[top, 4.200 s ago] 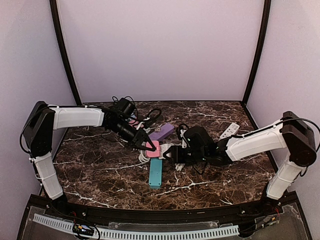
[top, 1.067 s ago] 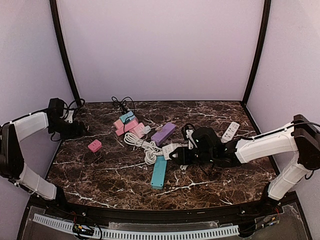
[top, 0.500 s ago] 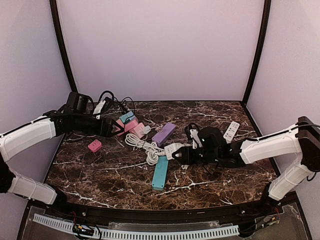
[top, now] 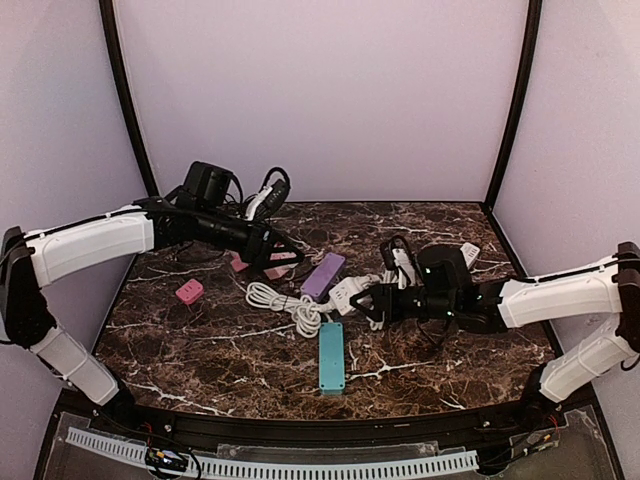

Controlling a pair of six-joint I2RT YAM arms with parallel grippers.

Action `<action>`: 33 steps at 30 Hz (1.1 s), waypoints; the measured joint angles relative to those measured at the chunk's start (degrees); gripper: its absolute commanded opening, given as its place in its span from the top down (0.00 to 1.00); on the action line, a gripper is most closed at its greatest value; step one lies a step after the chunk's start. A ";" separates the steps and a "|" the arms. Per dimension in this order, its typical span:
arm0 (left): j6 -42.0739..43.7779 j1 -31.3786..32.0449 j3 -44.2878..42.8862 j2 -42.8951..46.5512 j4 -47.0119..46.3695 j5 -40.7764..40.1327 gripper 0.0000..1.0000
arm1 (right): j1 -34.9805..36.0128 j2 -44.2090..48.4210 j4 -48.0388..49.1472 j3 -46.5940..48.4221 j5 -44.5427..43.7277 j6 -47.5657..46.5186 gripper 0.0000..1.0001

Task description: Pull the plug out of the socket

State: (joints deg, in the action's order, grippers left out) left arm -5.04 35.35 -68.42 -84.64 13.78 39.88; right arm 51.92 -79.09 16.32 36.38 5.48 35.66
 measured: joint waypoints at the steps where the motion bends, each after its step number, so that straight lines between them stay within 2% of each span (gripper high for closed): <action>1: 0.76 0.79 -1.07 -1.75 0.07 0.50 0.20 | -0.13 0.39 0.00 0.00 0.22 0.00 1.00; 7: 3.65 3.98 -1.95 -7.87 1.16 1.77 0.21 | -0.24 2.58 -0.55 0.13 0.24 -0.28 1.00; 16: 8.04 10.03 -1.16 -9.46 3.58 -5.86 0.20 | -0.24 2.54 -7.28 4.59 -1.46 -0.22 1.00; 26: 4.59 11.87 -1.16 -12.04 0.35 -12.15 0.10 | -0.24 1.18 -10.88 7.52 -1.53 0.57 1.00; 33: 3.23 15.74 -1.20 -12.17 -2.99 -17.22 0.08 | -0.22 -0.24 -13.73 10.78 -2.08 2.23 1.00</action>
State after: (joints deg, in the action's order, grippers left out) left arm -1.80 51.09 -69.63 -96.82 10.79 22.65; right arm 51.70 -79.33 2.59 47.16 3.40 37.89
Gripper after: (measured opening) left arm 0.916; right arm 0.555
